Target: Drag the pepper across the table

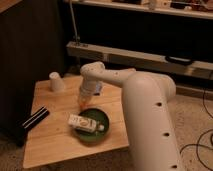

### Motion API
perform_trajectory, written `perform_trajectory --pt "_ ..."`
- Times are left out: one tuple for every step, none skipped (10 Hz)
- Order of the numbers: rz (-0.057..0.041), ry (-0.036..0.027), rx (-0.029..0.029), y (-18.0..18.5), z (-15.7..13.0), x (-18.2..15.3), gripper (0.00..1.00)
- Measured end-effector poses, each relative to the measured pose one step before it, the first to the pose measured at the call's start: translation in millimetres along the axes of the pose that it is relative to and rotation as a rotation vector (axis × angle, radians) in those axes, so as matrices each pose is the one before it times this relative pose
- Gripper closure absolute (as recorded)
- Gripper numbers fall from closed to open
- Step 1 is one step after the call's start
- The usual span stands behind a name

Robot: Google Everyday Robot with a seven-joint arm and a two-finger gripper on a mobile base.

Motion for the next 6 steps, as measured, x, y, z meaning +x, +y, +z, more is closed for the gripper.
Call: perform_trajectory --pt "-0.01848 0.00307 -0.00530 8.88 0.52 -0.73 0.73" --pt "-0.01850 0.00520 -0.00565 9.52 1.28 0.27 0.73" --pt "-0.01566 0.00302 -0.00365 7.41 0.87 -0.02 0.73" --pt "-0.02321 0.00507 -0.00506 10.62 1.95 -0.36 0.73" --pt "-0.01683 0.00633 -0.00245 7.26 2.10 0.21 0.73" --pt "-0.01876 0.00619 -0.00308 8.35 3.02 -0.20 0.73"
